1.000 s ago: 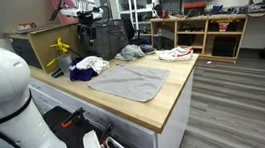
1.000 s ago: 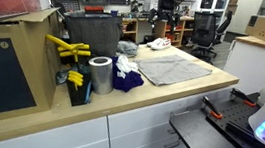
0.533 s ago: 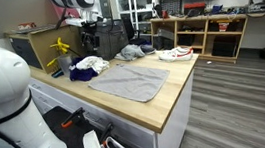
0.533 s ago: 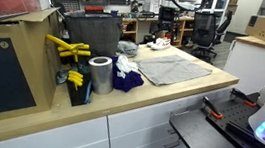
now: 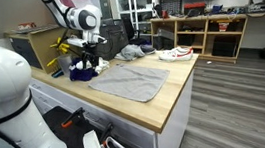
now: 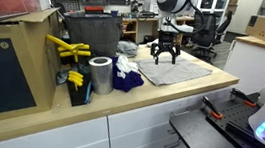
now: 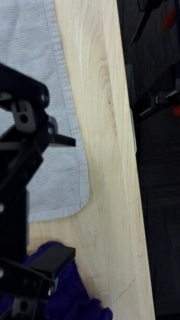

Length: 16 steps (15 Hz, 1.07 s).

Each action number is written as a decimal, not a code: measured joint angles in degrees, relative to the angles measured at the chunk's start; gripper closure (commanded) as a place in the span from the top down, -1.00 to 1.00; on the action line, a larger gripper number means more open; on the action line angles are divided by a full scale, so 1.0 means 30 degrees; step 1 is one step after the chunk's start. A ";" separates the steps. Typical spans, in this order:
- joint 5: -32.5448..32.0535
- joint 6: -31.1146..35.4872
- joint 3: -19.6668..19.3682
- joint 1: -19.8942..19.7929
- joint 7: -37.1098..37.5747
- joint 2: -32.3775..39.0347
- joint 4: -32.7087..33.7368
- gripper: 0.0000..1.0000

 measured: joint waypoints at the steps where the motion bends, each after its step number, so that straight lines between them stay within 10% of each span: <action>1: 0.0000 0.0191 -0.0001 0.0091 0.0012 0.0502 -0.0042 1.00; 16: 0.1165 0.6390 0.0052 0.2629 0.3692 0.4022 -0.0805 1.00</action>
